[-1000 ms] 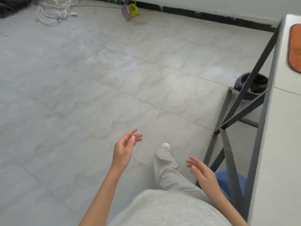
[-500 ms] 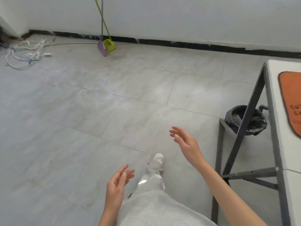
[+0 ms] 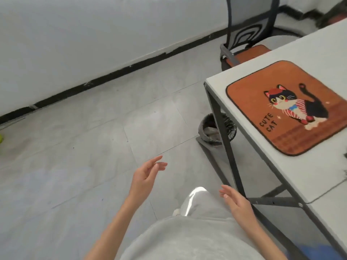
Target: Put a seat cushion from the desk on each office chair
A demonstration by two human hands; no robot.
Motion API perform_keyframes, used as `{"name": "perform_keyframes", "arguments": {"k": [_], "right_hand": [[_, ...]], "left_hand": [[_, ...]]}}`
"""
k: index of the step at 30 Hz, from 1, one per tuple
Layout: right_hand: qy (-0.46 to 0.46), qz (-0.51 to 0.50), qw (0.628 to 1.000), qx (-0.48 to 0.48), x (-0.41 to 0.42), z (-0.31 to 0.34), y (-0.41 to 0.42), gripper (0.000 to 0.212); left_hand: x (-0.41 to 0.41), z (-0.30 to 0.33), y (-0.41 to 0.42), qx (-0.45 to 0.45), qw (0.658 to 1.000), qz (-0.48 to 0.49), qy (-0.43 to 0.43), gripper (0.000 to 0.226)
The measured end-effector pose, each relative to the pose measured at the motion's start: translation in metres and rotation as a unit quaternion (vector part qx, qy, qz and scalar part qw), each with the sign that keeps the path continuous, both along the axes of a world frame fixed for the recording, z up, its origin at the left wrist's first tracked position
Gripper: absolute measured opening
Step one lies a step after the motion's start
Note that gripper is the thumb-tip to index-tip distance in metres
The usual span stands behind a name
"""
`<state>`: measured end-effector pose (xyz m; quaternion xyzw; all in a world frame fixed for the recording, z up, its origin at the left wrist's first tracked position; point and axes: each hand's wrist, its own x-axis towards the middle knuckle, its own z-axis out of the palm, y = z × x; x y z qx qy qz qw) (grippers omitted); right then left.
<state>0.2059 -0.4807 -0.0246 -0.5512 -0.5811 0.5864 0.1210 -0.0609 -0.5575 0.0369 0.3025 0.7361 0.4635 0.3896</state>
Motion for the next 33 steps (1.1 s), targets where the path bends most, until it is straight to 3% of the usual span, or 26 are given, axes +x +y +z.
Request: {"name": "perform_keyframes", "arguments": {"k": [6, 15, 21, 24, 28, 31, 33], "right_hand": [[0.001, -0.133, 0.991, 0.022, -0.026, -0.015, 0.082, 0.031], [0.074, -0.254, 0.958, 0.11, -0.058, 0.036, 0.248, 0.029], [0.048, -0.338, 0.929, 0.141, -0.045, 0.046, 0.307, 0.032], [-0.042, -0.394, 0.904, 0.159, -0.023, 0.037, 0.319, 0.034], [-0.258, -0.422, 0.858, 0.138, 0.021, 0.011, 0.327, 0.04], [-0.397, -0.406, 0.821, 0.052, 0.051, -0.008, 0.33, 0.051], [-0.439, -0.39, 0.809, -0.039, 0.06, -0.017, 0.328, 0.059]], "left_hand": [[-0.018, -0.014, 0.142, 0.004, 0.991, -0.137, 0.004, 0.028], [-0.033, -0.024, 0.271, -0.038, 0.975, -0.218, -0.014, 0.028], [-0.025, -0.014, 0.402, -0.029, 0.934, -0.355, 0.026, 0.026], [-0.006, -0.013, 0.471, -0.019, 0.91, -0.41, 0.053, 0.025], [0.028, -0.021, 0.548, -0.029, 0.882, -0.461, 0.097, 0.029], [0.056, -0.03, 0.581, -0.054, 0.864, -0.477, 0.151, 0.041], [0.069, -0.038, 0.59, -0.082, 0.849, -0.492, 0.176, 0.047]]}}
